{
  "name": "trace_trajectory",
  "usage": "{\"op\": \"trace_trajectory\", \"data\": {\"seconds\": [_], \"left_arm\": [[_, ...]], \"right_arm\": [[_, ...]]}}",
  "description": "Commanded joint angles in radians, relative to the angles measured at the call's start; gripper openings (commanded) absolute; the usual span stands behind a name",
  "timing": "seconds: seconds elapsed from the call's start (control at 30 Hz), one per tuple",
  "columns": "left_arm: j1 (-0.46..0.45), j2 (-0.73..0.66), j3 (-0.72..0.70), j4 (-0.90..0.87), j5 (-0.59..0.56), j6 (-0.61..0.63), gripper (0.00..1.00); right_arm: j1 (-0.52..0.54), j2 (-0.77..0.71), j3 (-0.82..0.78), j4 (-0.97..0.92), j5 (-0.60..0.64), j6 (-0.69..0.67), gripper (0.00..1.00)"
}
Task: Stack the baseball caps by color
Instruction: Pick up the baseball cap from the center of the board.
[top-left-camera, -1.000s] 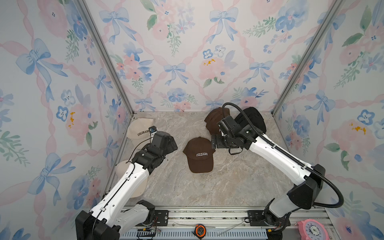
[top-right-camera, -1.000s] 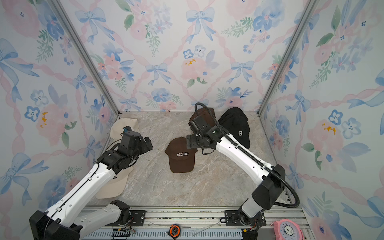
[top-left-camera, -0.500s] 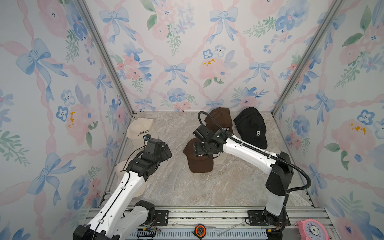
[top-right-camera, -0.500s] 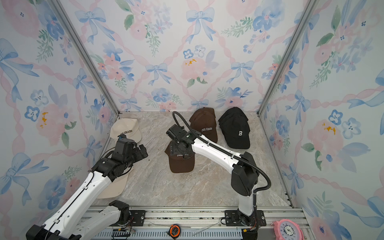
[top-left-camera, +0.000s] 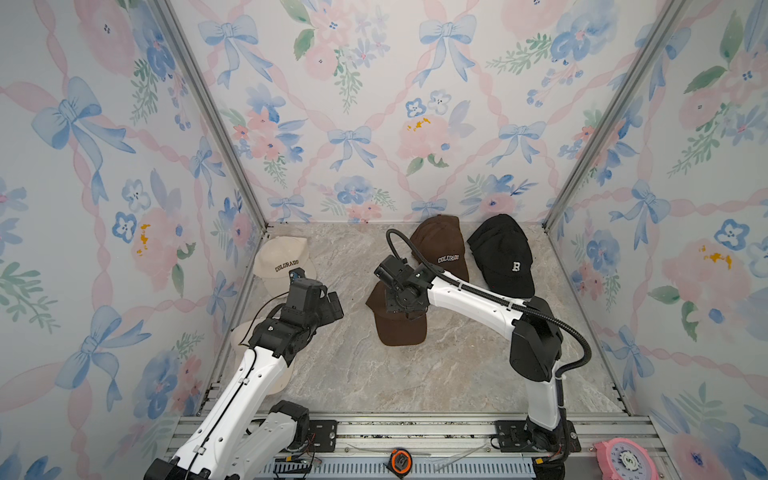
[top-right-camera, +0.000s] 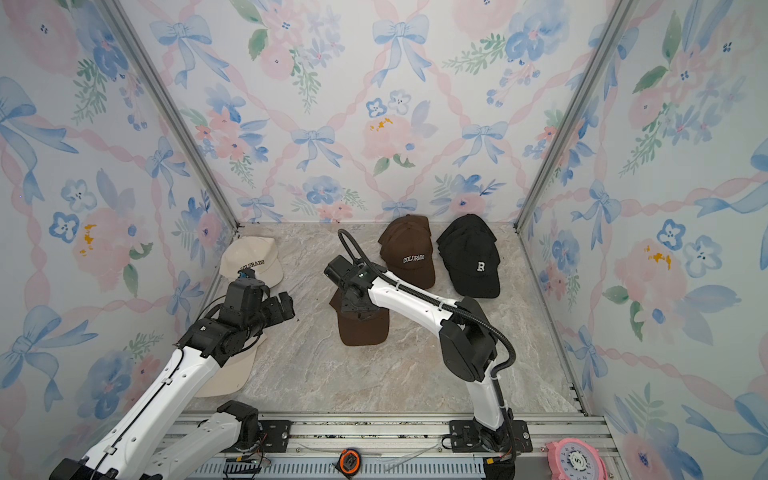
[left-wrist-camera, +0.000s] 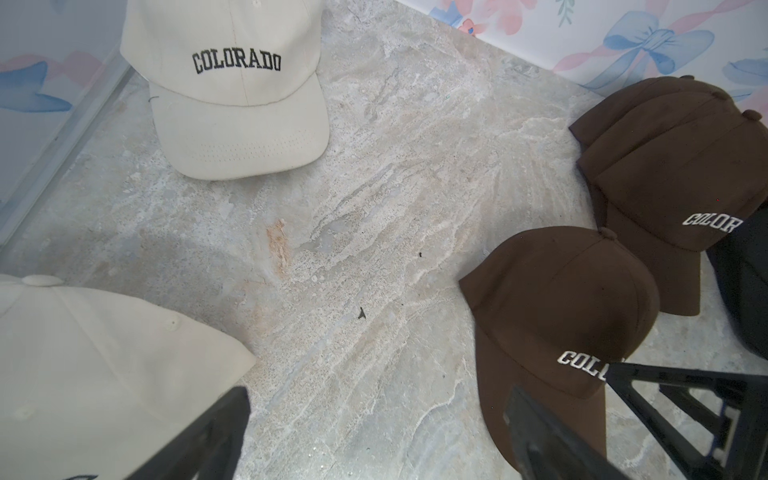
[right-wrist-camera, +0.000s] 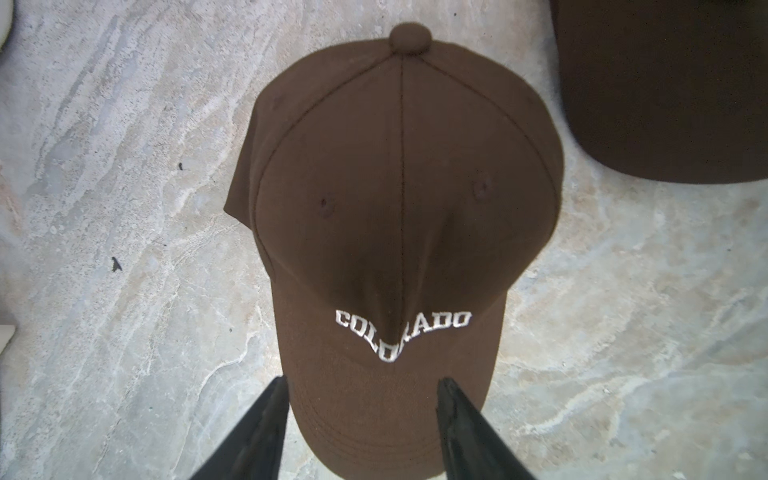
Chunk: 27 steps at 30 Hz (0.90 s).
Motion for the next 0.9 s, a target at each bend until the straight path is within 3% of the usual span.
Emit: {"op": "trace_trajectory", "data": {"seconds": [0.0,0.87], "left_arm": [[0.01,0.011,-0.004,-0.008,0.016,0.044,0.98],[0.027,0.036,0.026,-0.008,0.025,0.034,0.98]], "right_arm": [[0.0,0.035,0.039,-0.032,0.029,0.002,0.54],[-0.057,0.102,0.02,0.013,0.019,-0.041,0.33]]}}
